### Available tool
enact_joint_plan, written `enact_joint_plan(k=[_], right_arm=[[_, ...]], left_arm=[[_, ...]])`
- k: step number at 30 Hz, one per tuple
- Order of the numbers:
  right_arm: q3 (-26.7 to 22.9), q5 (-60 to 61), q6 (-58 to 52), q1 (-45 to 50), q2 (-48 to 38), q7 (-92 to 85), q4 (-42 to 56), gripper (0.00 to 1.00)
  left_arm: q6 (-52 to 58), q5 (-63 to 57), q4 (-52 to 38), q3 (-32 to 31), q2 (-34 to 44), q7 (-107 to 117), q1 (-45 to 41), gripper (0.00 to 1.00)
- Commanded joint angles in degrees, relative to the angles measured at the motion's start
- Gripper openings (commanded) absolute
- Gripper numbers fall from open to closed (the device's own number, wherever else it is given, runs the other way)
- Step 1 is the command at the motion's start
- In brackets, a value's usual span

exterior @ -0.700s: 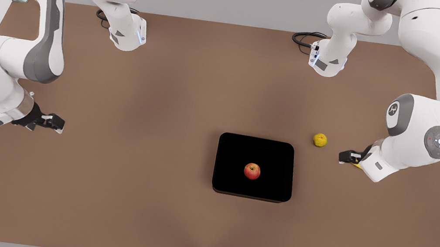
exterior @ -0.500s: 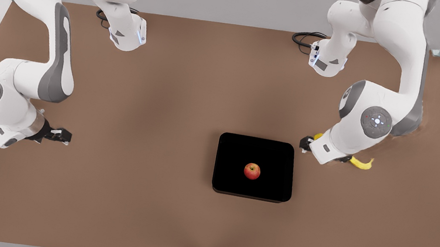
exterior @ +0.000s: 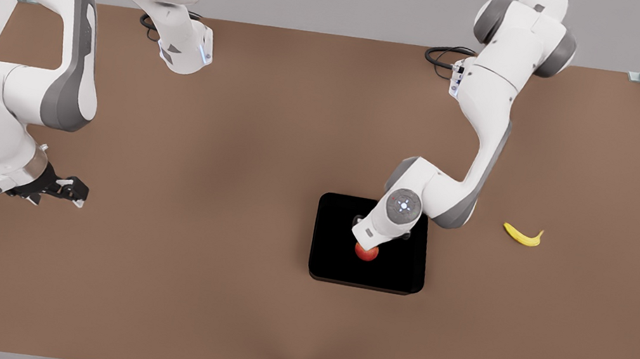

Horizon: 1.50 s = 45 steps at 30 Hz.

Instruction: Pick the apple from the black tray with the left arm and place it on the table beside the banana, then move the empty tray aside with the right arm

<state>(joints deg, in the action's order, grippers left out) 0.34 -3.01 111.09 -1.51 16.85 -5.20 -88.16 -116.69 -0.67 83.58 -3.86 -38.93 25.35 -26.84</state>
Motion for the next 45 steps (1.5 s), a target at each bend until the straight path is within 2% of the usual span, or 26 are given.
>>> enact_joint_plan(k=[1, 7, 9, 26, 27, 28, 31, 34, 36, 37, 40, 42, 43, 45], right_arm=[[0.01, 0.02, -0.52, 0.02, -0.06, -0.6, 0.0, 1.0], [0.01, 0.02, -0.52, 0.02, 0.11, -0.6, 0.0, 1.0], [0.01, 0.02, -0.52, 0.02, 0.11, -0.6, 0.0, 1.0], [0.01, 0.02, -0.52, 0.02, 0.11, -0.6, 0.0, 1.0], [0.01, 0.02, -0.52, 0.02, 0.11, -0.6, 0.0, 1.0], [0.01, 0.02, -0.52, 0.02, 0.11, -0.6, 0.0, 1.0], [0.01, 0.02, -0.52, -0.07, 0.11, -0.6, 0.0, 1.0], [0.09, -0.07, -0.52, 0.02, 0.2, -0.6, 0.09, 1.0], [0.18, 0.37, -2.09, 2.12, -0.06, 2.02, 0.18, 1.0], [0.53, 0.28, -5.78, 4.66, -0.06, 8.08, 3.41, 1.0], [0.62, 0.11, -10.71, 16.62, 0.73, 31.2, 7.82, 1.0], [0.45, 0.55, -15.2, 24.0, 7.22, 45.53, 17.74, 1.0], [1.94, 0.72, -14.76, 26.12, 10.04, 53.79, 20.74, 1.0], [5.63, 0.72, -13.88, 27.0, 14.35, 57.84, 23.99, 1.0]], left_arm=[[-9.87, -0.38, 0.18, 0.0, -0.71, 16.57, 0.03, 1.0], [-14.53, -4.6, -0.35, 0.08, -4.05, 15.52, 0.3, 1.0], [-19.17, -7.85, 3.6, 0.08, -4.05, 15.69, 0.03, 1.0], [-23.49, -8.03, 4.84, 0.0, -7.92, 17.01, -1.2, 1.0], [-23.32, -8.03, 4.75, 0.0, -7.83, 17.36, -1.2, 0.79], [-23.23, -8.03, 4.84, 0.0, -7.83, 17.36, -1.2, 0.74], [-22.0, -8.12, 4.92, 0.0, -7.13, 17.01, -1.28, 0.74], [-1.11, -7.68, 3.61, 0.26, 3.76, 13.95, -0.67, 0.75], [12.17, -6.01, 2.11, 0.26, 10.53, -2.2, 7.05, 0.75], [14.39, -6.09, 2.9, 0.26, 12.91, -12.48, 12.76, 0.75], [0.95, -6.89, 12.13, 0.26, 12.65, -26.05, 22.44, 0.75], [-3.89, -6.71, 13.71, 0.26, 9.67, -34.32, 28.6, 0.75], [-7.31, -6.71, 13.54, 0.26, 6.15, -34.23, 29.04, 0.76], [-10.75, -6.71, 13.36, 0.26, 3.25, -34.05, 29.3, 0.76]])
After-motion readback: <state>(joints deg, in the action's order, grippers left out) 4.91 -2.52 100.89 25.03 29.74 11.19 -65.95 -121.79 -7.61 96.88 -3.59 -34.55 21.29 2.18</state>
